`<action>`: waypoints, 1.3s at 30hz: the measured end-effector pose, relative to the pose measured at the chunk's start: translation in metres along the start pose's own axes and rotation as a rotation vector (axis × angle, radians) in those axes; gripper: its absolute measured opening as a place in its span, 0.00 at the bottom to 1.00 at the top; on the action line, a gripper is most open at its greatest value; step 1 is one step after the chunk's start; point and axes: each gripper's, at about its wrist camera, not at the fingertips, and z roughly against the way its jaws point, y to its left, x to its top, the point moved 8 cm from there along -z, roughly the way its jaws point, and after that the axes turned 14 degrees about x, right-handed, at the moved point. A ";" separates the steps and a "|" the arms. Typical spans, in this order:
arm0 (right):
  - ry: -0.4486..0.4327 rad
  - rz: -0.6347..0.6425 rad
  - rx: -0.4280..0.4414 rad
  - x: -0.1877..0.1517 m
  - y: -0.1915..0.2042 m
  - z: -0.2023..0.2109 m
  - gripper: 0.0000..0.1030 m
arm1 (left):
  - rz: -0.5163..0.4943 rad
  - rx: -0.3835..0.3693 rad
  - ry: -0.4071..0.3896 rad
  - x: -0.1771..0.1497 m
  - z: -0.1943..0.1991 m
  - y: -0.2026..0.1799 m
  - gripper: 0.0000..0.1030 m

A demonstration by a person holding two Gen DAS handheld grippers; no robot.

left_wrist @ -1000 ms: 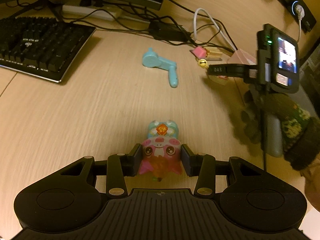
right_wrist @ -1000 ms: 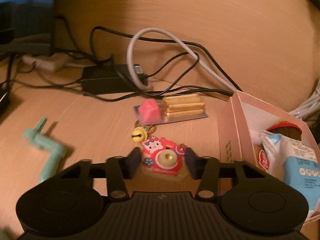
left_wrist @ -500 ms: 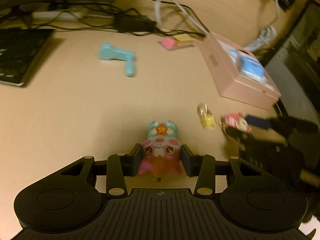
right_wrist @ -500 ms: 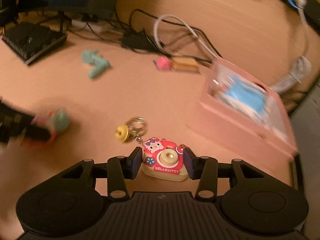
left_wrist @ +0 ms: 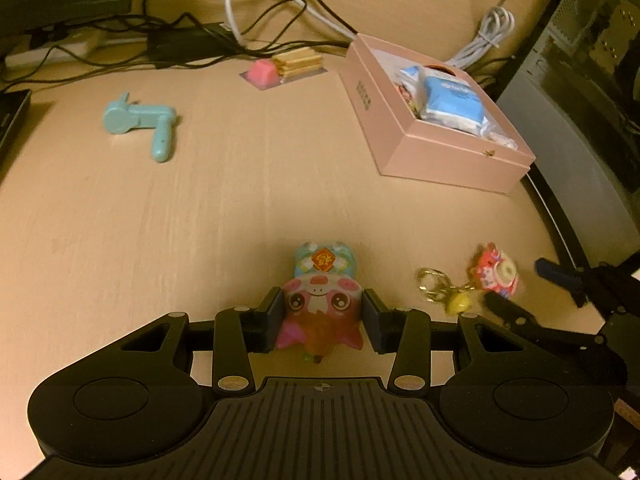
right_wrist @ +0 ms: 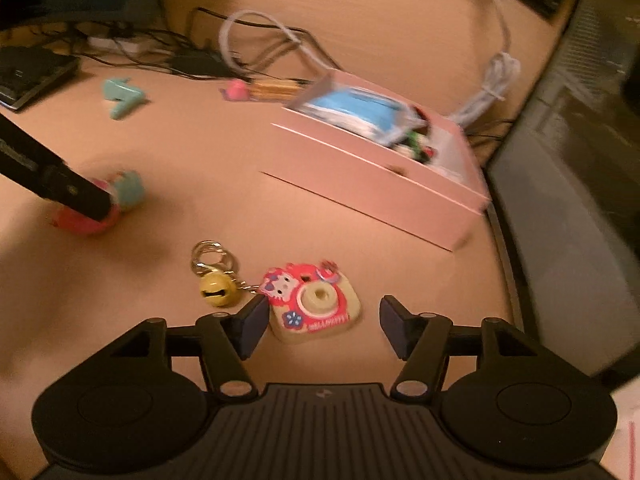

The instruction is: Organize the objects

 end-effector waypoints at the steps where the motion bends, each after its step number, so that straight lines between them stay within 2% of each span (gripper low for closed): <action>1: 0.000 -0.011 -0.021 -0.002 -0.005 0.001 0.61 | -0.002 0.005 -0.003 0.000 0.000 -0.001 0.45; 3: -0.006 -0.076 -0.016 -0.004 -0.014 0.005 0.62 | 0.002 0.008 -0.008 -0.002 0.001 -0.001 0.45; 6: -0.038 -0.219 0.089 0.001 -0.019 0.009 0.75 | 0.019 0.002 -0.011 -0.004 0.002 0.002 0.45; 9: -0.033 -0.269 0.141 0.009 -0.013 -0.002 0.76 | 0.029 -0.009 -0.010 -0.006 0.004 0.005 0.45; 13: -0.031 -0.259 0.131 0.020 -0.008 -0.021 0.76 | 0.049 -0.026 -0.002 -0.008 0.005 0.008 0.45; 15: -0.037 -0.246 0.142 0.026 -0.004 -0.026 0.69 | 0.054 -0.030 -0.001 -0.009 0.005 0.008 0.45; 17: -0.039 -0.217 0.161 0.030 0.003 -0.027 0.54 | 0.054 -0.029 -0.003 -0.009 0.005 0.008 0.45; 21: -0.037 -0.144 0.188 0.029 0.016 -0.020 0.44 | 0.051 -0.021 -0.005 -0.008 0.004 0.006 0.45; 27: -0.033 -0.067 0.173 0.015 0.022 -0.007 0.45 | 0.035 0.000 -0.013 -0.006 0.001 0.001 0.46; 29: -0.031 -0.070 0.153 0.009 0.017 -0.003 0.56 | 0.033 0.004 -0.014 -0.005 0.001 0.001 0.46; 31: -0.028 -0.076 0.141 0.004 0.011 0.001 0.60 | 0.033 0.004 -0.015 -0.005 0.001 0.000 0.46; 39: -0.014 -0.079 0.086 -0.010 -0.013 0.009 0.62 | 0.043 0.000 -0.013 -0.006 0.001 0.002 0.46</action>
